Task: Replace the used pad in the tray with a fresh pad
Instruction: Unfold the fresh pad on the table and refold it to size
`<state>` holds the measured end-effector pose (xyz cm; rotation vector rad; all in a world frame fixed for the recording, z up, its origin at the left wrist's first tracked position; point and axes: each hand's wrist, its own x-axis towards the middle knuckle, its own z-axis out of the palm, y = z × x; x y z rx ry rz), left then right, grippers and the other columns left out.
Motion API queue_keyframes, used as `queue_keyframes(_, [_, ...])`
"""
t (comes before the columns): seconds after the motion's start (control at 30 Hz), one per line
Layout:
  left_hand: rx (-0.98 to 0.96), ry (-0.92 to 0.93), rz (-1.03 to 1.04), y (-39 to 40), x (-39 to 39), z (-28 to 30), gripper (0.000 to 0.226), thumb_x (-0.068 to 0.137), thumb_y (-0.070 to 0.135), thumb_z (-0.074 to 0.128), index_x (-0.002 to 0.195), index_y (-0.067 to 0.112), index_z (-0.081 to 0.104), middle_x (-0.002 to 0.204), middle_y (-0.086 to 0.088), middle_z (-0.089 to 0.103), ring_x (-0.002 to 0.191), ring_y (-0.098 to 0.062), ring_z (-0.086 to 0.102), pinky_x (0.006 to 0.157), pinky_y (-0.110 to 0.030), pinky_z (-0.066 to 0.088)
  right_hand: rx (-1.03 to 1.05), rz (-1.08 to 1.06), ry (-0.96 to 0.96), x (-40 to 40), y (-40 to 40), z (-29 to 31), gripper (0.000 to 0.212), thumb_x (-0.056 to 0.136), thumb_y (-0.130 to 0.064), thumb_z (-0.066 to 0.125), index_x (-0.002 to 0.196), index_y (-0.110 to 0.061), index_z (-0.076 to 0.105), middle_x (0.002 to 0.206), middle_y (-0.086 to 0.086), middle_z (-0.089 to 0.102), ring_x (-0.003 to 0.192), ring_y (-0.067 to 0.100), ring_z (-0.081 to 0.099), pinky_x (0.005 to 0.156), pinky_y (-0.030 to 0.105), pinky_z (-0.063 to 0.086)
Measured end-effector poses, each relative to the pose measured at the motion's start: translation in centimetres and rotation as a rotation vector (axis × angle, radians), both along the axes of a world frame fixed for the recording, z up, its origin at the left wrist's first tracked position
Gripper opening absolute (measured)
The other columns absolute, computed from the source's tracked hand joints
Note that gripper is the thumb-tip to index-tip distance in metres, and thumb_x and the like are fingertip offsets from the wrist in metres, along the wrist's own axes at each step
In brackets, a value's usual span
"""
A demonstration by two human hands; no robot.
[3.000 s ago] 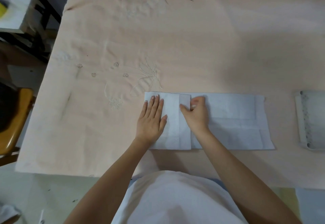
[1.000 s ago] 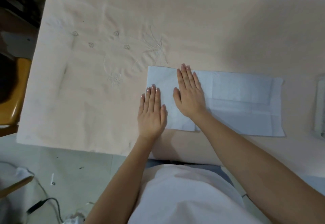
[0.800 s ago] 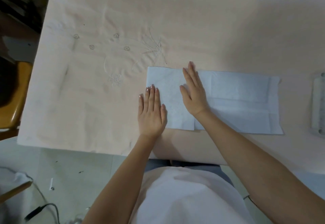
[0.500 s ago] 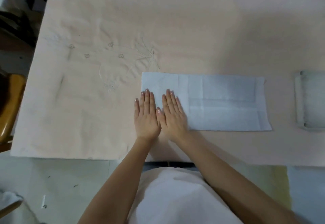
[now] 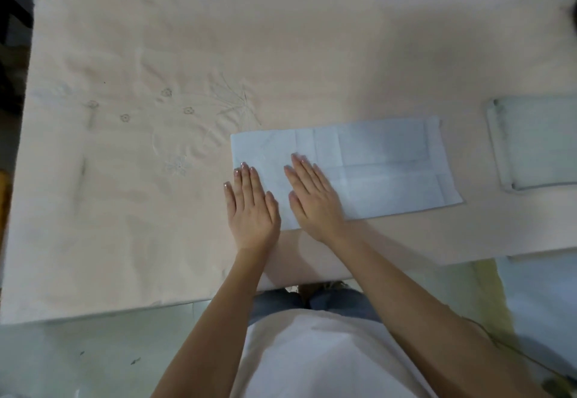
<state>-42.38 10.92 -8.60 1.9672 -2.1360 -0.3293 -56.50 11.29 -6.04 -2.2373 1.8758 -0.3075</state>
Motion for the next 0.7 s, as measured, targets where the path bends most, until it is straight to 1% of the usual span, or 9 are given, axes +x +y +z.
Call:
queue_keyframes(0.13, [0.014,-0.029,-0.004,0.0,-0.2,0.7,0.058,0.097,0.028,0.028,0.147,-0.003,0.026,0.155,-0.016,0.023,0.146,-0.026,0.015,0.119,-0.045,0.002,-0.074,-0.408,-0.067,-5.3,1.9,0.7,0.049,0.085,-0.008,0.047,0.133,0.004,0.048,0.149,0.020,0.035,0.140,0.031,0.030,0.115,0.048,0.025])
queue_keyframes(0.23, [-0.005,-0.025,0.012,-0.6,-1.3,1.8,0.061,0.091,0.029,0.038,0.141,-0.006,0.036,0.151,-0.021,0.031,0.143,-0.032,0.022,0.119,-0.045,0.001,0.002,-0.711,-0.011,-10.1,3.9,1.4,0.051,0.083,-0.005,0.054,0.132,0.007,0.046,0.148,0.025,0.032,0.134,0.040,0.036,0.107,0.050,0.034])
queue_keyframes(0.3, [-0.038,-0.032,-0.045,-1.3,-2.7,2.6,0.061,0.092,0.032,0.035,0.138,-0.006,0.040,0.148,-0.021,0.036,0.141,-0.034,0.027,0.118,-0.045,0.006,0.060,-0.853,0.022,-12.8,5.0,2.0,0.053,0.081,-0.006,0.058,0.131,0.008,0.045,0.147,0.028,0.033,0.130,0.044,0.039,0.101,0.051,0.036])
queue_keyframes(0.4, [-0.073,-0.004,-0.202,-2.2,-6.5,4.0,0.058,0.089,0.030,0.034,0.130,-0.006,0.051,0.140,-0.023,0.047,0.132,-0.037,0.042,0.112,-0.046,0.026,0.122,-0.992,0.046,-16.2,6.0,2.7,0.055,0.079,-0.010,0.061,0.128,0.010,0.045,0.142,0.030,0.038,0.123,0.045,0.042,0.093,0.050,0.038])
queue_keyframes(0.47, [-0.052,0.015,-0.319,-2.7,-9.9,5.0,0.053,0.085,0.027,0.038,0.122,-0.005,0.058,0.131,-0.023,0.055,0.122,-0.038,0.053,0.101,-0.046,0.042,0.142,-1.058,0.021,-17.7,6.3,3.2,0.056,0.078,-0.015,0.064,0.125,0.010,0.046,0.134,0.030,0.044,0.116,0.044,0.045,0.087,0.047,0.039])
queue_keyframes(0.53, [-0.004,-0.002,-0.410,-3.1,-13.3,5.8,0.049,0.079,0.025,0.039,0.111,-0.003,0.065,0.119,-0.022,0.063,0.108,-0.036,0.062,0.086,-0.042,0.052,0.150,-1.128,-0.012,-19.0,6.5,3.6,0.056,0.077,-0.020,0.067,0.121,0.008,0.048,0.123,0.029,0.049,0.109,0.042,0.047,0.082,0.045,0.039])
queue_keyframes(0.6, [0.038,-0.024,-0.457,-3.6,-16.4,6.4,0.045,0.076,0.024,0.038,0.101,0.000,0.066,0.109,-0.019,0.066,0.096,-0.035,0.065,0.073,-0.036,0.053,0.164,-1.190,-0.093,-20.4,6.5,3.8,0.057,0.077,-0.026,0.069,0.118,0.008,0.049,0.119,0.028,0.050,0.108,0.042,0.048,0.081,0.044,0.041])
queue_keyframes(0.63, [0.050,-0.033,-0.476,-3.7,-17.8,6.6,0.043,0.077,0.023,0.039,0.101,0.000,0.065,0.109,-0.019,0.065,0.095,-0.035,0.064,0.072,-0.036,0.052,0.166,-1.211,-0.154,-21.1,6.6,3.7,0.059,0.077,-0.028,0.070,0.118,0.008,0.049,0.119,0.028,0.050,0.108,0.042,0.048,0.082,0.045,0.042])
queue_keyframes(0.7, [0.121,-0.060,-0.503,-3.9,-20.5,7.1,0.040,0.086,0.021,0.044,0.116,-0.001,0.058,0.120,-0.020,0.057,0.108,-0.037,0.055,0.081,-0.040,0.046,0.172,-1.232,-0.282,-22.4,6.6,3.4,0.062,0.076,-0.030,0.071,0.121,0.005,0.049,0.119,0.025,0.052,0.107,0.041,0.052,0.083,0.044,0.044])
